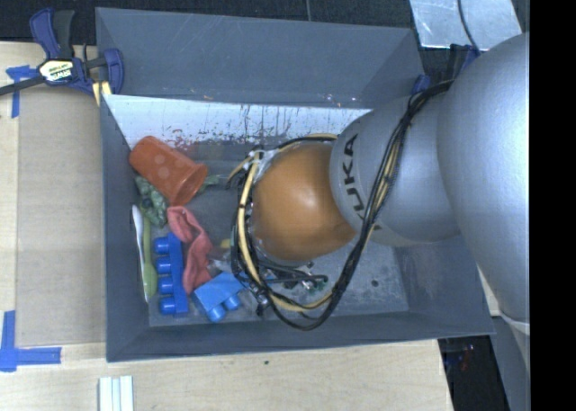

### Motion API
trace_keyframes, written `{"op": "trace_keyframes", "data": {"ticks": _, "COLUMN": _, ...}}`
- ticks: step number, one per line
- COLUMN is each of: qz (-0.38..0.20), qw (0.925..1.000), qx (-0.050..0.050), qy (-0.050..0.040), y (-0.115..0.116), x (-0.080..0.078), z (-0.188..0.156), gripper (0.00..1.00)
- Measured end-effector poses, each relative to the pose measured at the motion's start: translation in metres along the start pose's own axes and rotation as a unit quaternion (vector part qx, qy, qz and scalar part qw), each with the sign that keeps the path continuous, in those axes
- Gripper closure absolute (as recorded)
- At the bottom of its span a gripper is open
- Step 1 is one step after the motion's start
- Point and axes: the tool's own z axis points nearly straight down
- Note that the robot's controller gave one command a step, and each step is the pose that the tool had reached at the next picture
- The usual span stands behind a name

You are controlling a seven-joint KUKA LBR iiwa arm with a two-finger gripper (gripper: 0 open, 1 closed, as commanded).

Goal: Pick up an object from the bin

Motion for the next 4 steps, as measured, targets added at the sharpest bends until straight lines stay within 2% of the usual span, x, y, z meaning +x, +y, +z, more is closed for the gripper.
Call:
{"op": "trace_keyframes", "data": {"ticks": 1, "qz": 0.0, "qw": 1.0, "qx": 0.0, "qy": 0.0, "y": 0.0, "x": 0.0, "z": 0.0, "gripper": 1.0}}
{"op": "trace_keyframes", "data": {"ticks": 2, "qz": 0.0, "qw": 1.0, "qx": -0.002, "qy": 0.0035, "y": 0.001, "x": 0.002, "z": -0.015, "gripper": 1.0}}
{"op": "trace_keyframes", "data": {"ticks": 3, "qz": 0.001, "qw": 1.0, "qx": -0.002, "qy": 0.0026, "y": 0.0, "x": 0.0, "z": -0.058, "gripper": 1.0}}
{"op": "trace_keyframes", "data": {"ticks": 4, "qz": 0.001, "qw": 1.0, "qx": -0.001, "qy": 0.0016, "y": 0.0, "x": -0.001, "z": -0.085, "gripper": 1.0}}
